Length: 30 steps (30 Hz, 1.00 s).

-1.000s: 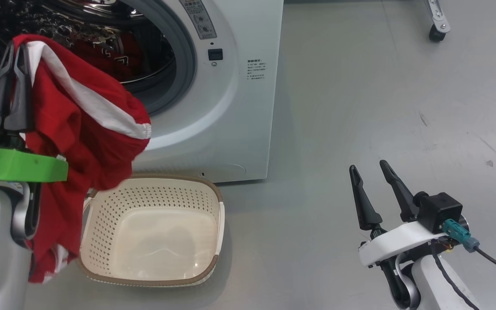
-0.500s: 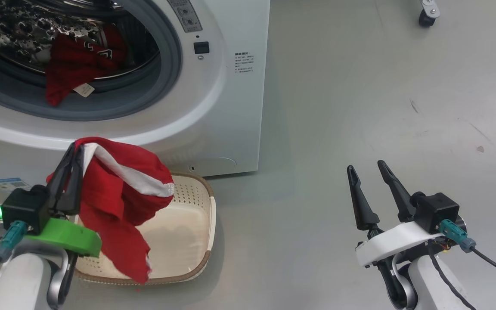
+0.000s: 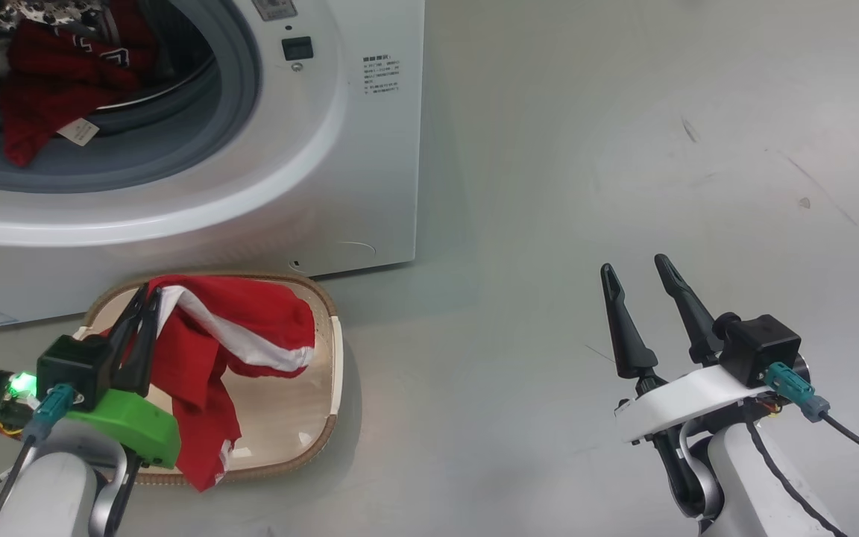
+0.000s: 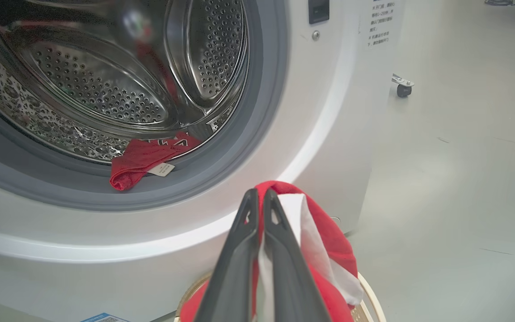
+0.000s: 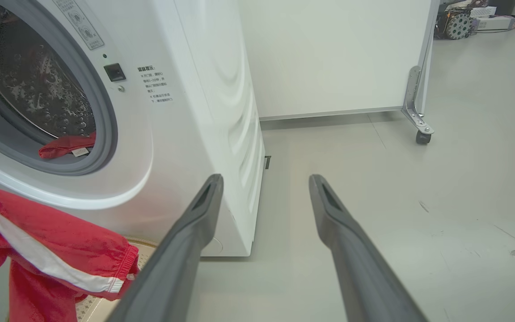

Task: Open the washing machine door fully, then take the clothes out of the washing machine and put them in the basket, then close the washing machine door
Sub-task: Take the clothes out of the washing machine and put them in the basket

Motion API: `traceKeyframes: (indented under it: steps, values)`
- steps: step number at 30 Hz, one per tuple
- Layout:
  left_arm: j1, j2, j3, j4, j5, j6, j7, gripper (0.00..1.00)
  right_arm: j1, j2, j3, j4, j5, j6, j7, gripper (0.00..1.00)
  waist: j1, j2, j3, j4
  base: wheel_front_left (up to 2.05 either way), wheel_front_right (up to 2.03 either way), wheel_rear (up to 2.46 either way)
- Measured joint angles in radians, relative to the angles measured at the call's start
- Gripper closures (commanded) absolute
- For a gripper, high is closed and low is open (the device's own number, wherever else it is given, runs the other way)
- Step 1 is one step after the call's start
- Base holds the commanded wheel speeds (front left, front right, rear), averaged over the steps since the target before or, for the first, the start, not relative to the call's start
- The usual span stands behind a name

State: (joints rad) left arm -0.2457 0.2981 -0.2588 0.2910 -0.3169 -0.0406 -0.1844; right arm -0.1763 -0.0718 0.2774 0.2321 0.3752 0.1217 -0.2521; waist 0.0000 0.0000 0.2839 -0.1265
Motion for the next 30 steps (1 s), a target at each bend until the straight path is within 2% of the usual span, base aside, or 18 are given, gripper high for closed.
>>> traceKeyframes:
  steps: [20,30]
  values:
    - [-0.104,0.002,-0.048,0.193,0.021,-0.027,0.078,1.00,-0.053,0.003,-0.017,-0.025,0.002,0.000,0.000,0.00,0.0000,0.0000,0.141,-0.108,0.00,0.00,0.00]
    - [-0.156,0.013,0.028,0.343,-0.024,-0.015,0.111,1.00,-0.069,0.005,-0.035,-0.039,0.002,0.000,0.000,0.00,0.0000,0.0000,0.202,-0.137,0.00,0.00,0.00]
